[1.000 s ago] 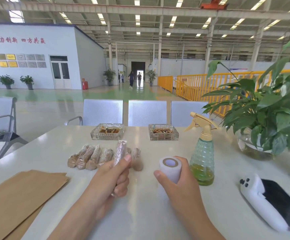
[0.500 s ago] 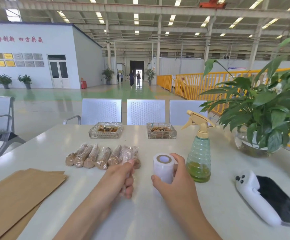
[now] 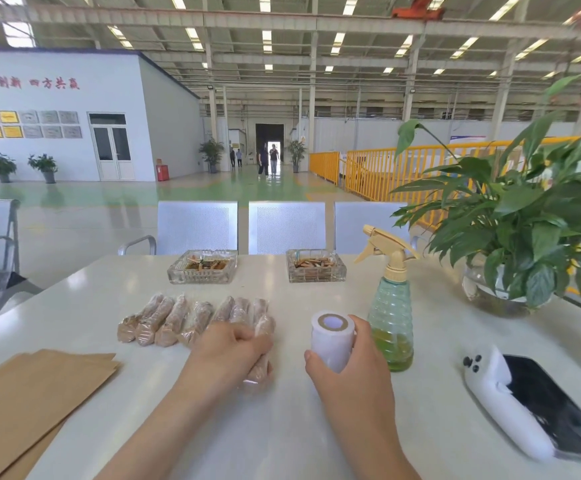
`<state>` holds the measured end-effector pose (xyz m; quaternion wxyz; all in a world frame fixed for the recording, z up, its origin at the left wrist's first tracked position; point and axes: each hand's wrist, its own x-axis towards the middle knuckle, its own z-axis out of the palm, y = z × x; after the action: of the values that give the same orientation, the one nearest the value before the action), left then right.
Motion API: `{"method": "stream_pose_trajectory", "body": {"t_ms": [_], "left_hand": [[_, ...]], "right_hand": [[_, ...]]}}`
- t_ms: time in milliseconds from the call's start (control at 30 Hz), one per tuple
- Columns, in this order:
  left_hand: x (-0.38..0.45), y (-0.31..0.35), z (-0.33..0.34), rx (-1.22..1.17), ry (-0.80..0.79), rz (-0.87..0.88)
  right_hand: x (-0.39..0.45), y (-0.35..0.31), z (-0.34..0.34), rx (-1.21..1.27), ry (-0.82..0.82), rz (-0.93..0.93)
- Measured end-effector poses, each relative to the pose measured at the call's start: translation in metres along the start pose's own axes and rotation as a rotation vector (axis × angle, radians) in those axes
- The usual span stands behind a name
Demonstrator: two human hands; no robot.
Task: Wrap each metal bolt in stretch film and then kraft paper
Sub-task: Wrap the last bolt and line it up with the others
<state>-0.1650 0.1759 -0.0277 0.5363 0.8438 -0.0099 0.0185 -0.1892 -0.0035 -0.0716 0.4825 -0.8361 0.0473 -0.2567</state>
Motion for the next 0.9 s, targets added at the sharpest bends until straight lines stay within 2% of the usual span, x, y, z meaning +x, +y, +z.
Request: {"method": "stream_pose_trajectory", "body": {"t_ms": [167, 333, 467, 567, 667, 767, 833, 900], "left_hand": [[0.057, 0.036, 0.02, 0.28, 0.077, 0.001], [0.116, 0.045, 0.05, 0.657, 0.21, 0.032], [0.138, 0.035, 0.069, 0.914, 0.22, 0.007], [0.146, 0.027, 0.071, 1.019, 0.183, -0.024], [0.145, 0.023, 0.068, 1.028, 0.188, -0.012], [0.131, 0.025, 0.062, 0.94, 0.272, 0.138], [0.11, 0.025, 0.059, 0.77, 0.278, 0.304], [0.085, 0.024, 0.052, 0.446, 0.174, 0.37]], "right_hand": [[0.003, 0.001, 0.002, -0.003, -0.023, 0.014], [0.005, 0.001, 0.004, -0.005, -0.047, 0.013], [0.005, 0.003, 0.005, -0.01, -0.046, 0.003], [0.006, 0.004, 0.005, -0.01, -0.045, -0.013], [0.006, 0.004, 0.006, -0.024, -0.049, -0.016], [0.007, 0.006, 0.008, -0.024, -0.044, -0.041], [0.007, 0.007, 0.01, -0.018, -0.042, -0.05], [0.007, 0.006, 0.012, -0.02, -0.034, -0.056]]}}
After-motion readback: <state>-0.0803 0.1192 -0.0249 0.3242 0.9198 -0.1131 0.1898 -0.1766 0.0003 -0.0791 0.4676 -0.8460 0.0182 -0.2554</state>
